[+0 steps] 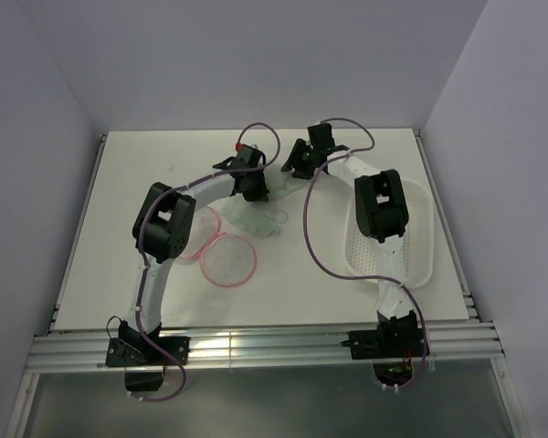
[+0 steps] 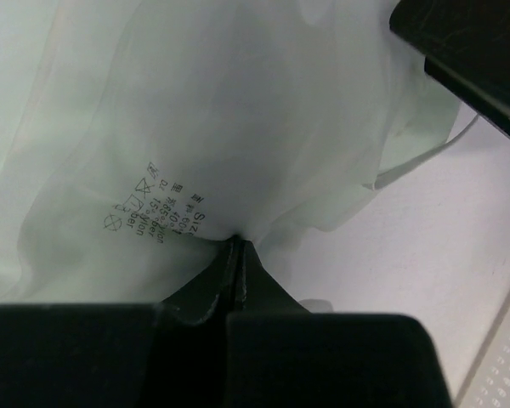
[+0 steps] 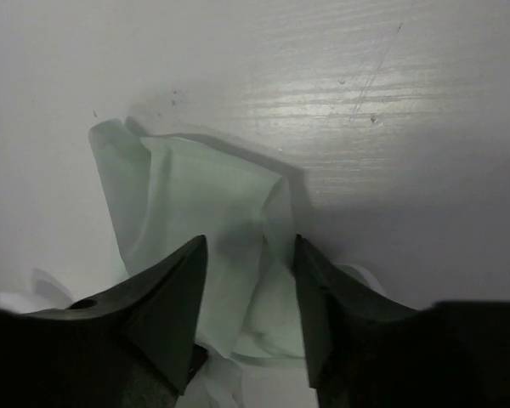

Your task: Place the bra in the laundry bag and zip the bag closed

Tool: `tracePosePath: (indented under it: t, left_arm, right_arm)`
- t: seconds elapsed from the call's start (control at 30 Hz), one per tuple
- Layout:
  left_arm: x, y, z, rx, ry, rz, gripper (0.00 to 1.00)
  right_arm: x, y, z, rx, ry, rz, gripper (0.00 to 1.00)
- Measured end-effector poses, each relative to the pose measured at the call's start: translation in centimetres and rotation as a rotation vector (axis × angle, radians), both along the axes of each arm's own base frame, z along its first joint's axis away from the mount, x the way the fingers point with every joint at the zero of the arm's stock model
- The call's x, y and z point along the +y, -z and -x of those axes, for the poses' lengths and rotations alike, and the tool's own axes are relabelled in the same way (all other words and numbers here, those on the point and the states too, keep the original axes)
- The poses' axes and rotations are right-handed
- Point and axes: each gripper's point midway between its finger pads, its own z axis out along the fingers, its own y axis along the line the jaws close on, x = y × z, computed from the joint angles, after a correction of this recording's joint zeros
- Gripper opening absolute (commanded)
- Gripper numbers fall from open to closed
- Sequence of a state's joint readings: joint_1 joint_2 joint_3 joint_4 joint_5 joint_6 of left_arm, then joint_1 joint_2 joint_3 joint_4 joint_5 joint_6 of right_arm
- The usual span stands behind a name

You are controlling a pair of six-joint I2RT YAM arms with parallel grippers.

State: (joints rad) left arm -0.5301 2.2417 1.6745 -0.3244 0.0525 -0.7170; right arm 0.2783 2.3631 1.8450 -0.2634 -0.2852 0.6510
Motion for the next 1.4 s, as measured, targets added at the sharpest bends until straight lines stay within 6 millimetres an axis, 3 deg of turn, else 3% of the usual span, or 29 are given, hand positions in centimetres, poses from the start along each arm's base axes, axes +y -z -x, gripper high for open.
tracePosePath:
  t: [0.27, 0.43, 0.67, 0.73, 0.87, 0.97, 1.03, 1.13, 1.27, 1.4]
  left_arm:
    - [-0.2, 0.0, -0.1, 0.008, 0.012, -0.007, 0.00]
    - [-0.2, 0.0, -0.1, 0.006, 0.019, -0.012, 0.00]
    - [-0.2, 0.0, -0.1, 0.006, 0.020, -0.013, 0.00]
    - [-0.2, 0.0, -0.1, 0.005, 0.021, -0.012, 0.00]
    - [-0.4, -0.1, 0.0, 0.007, 0.031, 0.000, 0.00]
    - [-1.4, -0.4, 0.2, 0.005, 0.060, 0.044, 0.00]
    - [-2.1, -0.6, 0.3, -0.005, 0.083, 0.080, 0.00]
    - [-3.1, -0.7, 0.7, -0.011, 0.110, 0.134, 0.03]
    - [-3.6, -1.2, 1.4, -0.022, 0.122, 0.177, 0.13]
    - [-3.6, -3.5, 1.5, -0.060, 0.114, 0.210, 0.23]
  right_arm:
    - [0.2, 1.3, 0.7, 0.011, -0.013, 0.000, 0.15]
    - [0.1, 1.5, 1.0, 0.001, -0.009, -0.003, 0.00]
    - [-1.2, 0.0, 3.3, 0.003, 0.011, 0.032, 0.00]
    - [-1.6, -1.7, 3.8, -0.022, 0.016, 0.041, 0.00]
    - [-2.5, -6.9, 4.6, -0.121, 0.026, 0.052, 0.00]
    - [-3.0, -10.6, 5.7, -0.197, 0.024, 0.053, 0.00]
    - [-3.3, -12.0, 6.5, -0.231, 0.022, 0.058, 0.00]
    - [-3.6, -12.6, 7.8, -0.250, 0.012, 0.069, 0.00]
    - [-3.8, -11.9, 8.6, -0.241, 0.004, 0.094, 0.00]
    - [-4.1, -11.3, 8.8, -0.235, 0.002, 0.113, 0.00]
